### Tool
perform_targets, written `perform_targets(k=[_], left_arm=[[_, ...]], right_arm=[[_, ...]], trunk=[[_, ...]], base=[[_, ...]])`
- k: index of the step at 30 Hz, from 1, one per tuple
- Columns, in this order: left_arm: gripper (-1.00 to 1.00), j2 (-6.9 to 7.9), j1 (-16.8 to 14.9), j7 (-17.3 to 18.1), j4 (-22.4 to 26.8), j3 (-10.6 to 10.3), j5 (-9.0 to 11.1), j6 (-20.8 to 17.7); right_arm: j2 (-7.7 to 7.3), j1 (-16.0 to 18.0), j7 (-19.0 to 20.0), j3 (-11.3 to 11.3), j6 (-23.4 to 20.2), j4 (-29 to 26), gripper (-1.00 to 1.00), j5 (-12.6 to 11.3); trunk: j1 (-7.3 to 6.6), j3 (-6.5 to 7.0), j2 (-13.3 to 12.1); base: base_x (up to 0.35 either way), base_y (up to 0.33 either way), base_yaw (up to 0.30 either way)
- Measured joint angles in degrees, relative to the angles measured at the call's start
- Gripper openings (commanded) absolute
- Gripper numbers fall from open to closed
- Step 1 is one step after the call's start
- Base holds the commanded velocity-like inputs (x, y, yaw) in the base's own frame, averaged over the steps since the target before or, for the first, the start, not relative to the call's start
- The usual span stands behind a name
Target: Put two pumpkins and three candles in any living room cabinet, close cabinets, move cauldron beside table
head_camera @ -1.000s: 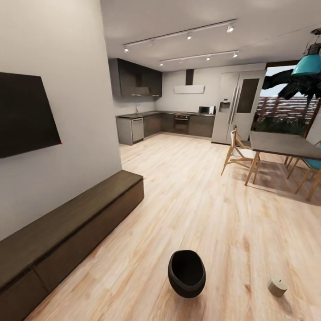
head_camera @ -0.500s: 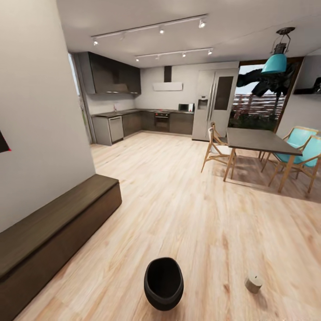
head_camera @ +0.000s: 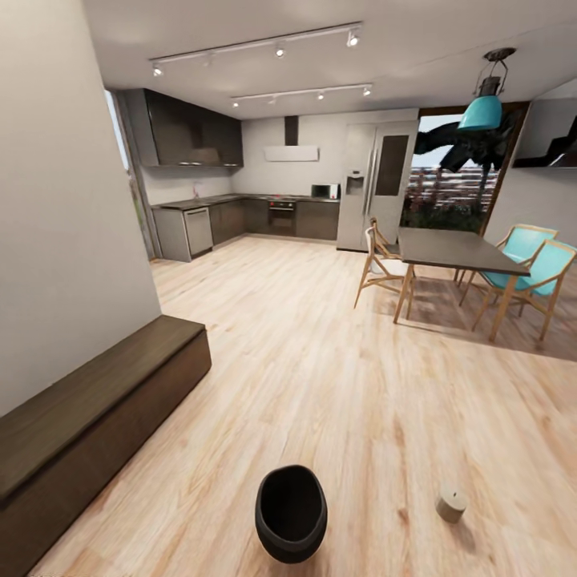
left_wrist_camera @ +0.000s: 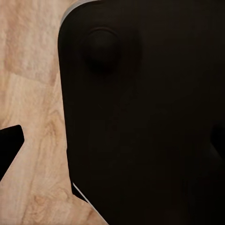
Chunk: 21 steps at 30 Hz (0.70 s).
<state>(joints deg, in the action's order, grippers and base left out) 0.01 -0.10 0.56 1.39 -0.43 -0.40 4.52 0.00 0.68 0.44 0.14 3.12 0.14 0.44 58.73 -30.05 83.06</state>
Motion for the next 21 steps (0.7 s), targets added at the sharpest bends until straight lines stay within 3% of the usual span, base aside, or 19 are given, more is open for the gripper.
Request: perform_targets(k=[11, 18, 21], left_arm=[[1.00, 0.18, 0.01, 0.00, -0.02, 0.08, 0.07, 0.08], [1.00, 0.12, 0.00, 0.11, -0.04, 0.50, 0.49, 0.12], [1.00, 0.15, 0.00, 0.09, -0.03, 0.51, 0.54, 0.09]], right_arm=[[0.00, -0.01, 0.04, 0.11, 0.20, 0.07, 1.00, 0.04], [-0.08, -0.01, 0.00, 0.11, 0.20, 0.07, 1.00, 0.02], [-0.08, -0.01, -0.07, 0.02, 0.20, 0.07, 1.00, -0.30]], trunk=[[-0.02, -0.15, 0.00], [0.01, -0.15, 0.00], [-0.65, 0.38, -1.19]], base=[[0.166, 0.004, 0.051], [0.034, 0.000, 0.000], [0.002, 0.000, 0.000]])
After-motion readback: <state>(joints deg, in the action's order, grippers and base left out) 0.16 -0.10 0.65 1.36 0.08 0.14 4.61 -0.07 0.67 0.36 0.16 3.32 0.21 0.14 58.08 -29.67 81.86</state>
